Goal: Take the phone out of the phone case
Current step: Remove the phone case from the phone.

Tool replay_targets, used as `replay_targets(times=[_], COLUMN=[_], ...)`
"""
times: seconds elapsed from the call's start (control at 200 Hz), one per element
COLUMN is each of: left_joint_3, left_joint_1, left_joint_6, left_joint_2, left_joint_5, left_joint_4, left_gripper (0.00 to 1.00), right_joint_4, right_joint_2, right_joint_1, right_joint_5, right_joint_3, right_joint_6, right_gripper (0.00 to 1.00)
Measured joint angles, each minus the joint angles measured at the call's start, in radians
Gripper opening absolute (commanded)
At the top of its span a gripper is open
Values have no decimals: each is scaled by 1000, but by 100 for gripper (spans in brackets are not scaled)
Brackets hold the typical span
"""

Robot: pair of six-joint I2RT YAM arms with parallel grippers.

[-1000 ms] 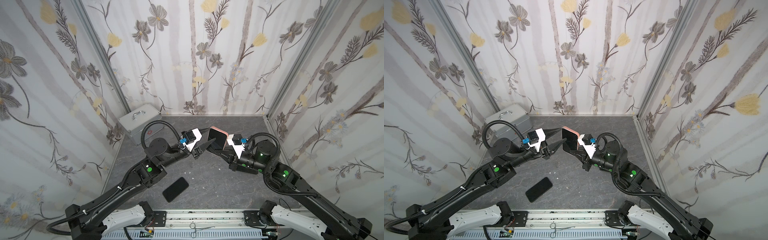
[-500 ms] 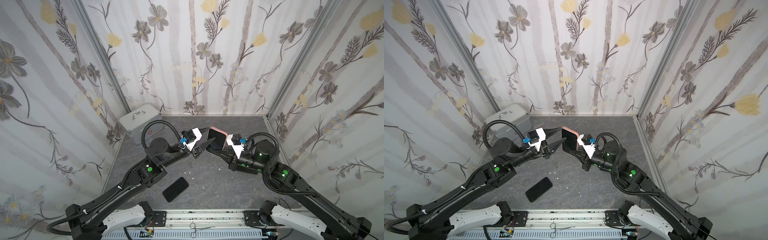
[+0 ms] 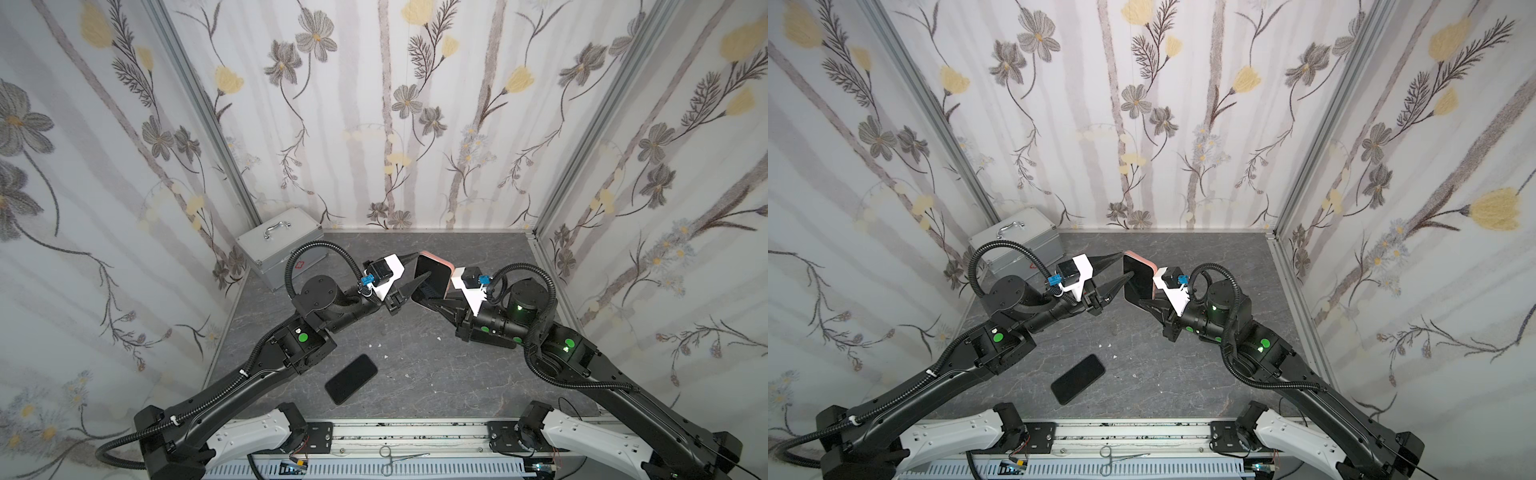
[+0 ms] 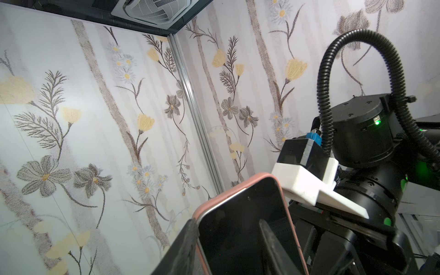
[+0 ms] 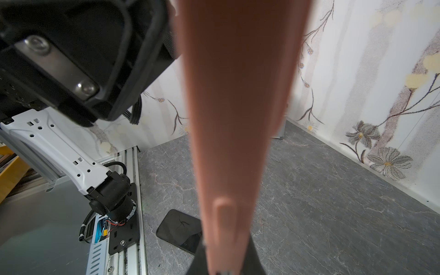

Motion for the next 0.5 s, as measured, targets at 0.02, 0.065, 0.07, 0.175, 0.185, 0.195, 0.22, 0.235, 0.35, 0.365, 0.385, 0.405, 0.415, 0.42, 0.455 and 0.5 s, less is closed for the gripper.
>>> replay_targets(times=[0.02,0.065,0.07,0.175,0.185,0.195,0.22,0.235,0.35,0.365,0.385,0.405,0.415,0.42,0.455,0.5], left_joint_3=[-1,-3,-3,-5,-5,-5,-5,-5,-5,-5,-5,-5,-5,-5,-5,-5], left_joint_1=[0,0,0,1,1,1,1,1,1,1,1,1,1,1,1,1], left_joint_6=[0,0,0,0,0,0,0,0,0,0,0,0,0,-1,-1,-2], left_joint_2=[1,4,4,7,7,7,7,7,8,8,9,9,9,10,10,10], left_joint_5=[-2,-5,-6,-17,-17,-17,-17,-17,-17,-17,-17,-18,-18,-18,-18,-17], left_joint_4=[2,3,3,3,3,3,3,4,5,5,5,5,5,5,5,5], left_gripper=[43,44,44,44,44,44,44,44,44,44,44,44,44,44,44,44], right_joint_4=[-2,-11,-13,-19,-19,-19,-19,-19,-19,-19,-19,-20,-20,-20,-23,-28], right_joint_2=[1,2,2,6,6,6,6,6,6,6,6,6,6,6,6,6], right_joint_1=[0,0,0,26,27,29,31,34,42,43,44,45,45,45,46,47], right_joint_5=[2,5,6,44,45,47,50,53,70,71,73,74,74,74,74,76], right_joint_3=[1,4,5,8,8,8,9,9,10,10,10,10,10,10,12,16], right_joint_6=[0,0,0,6,7,7,7,8,7,7,7,7,7,7,7,7], right_gripper=[0,0,0,0,0,0,0,0,0,0,0,0,0,0,0,0])
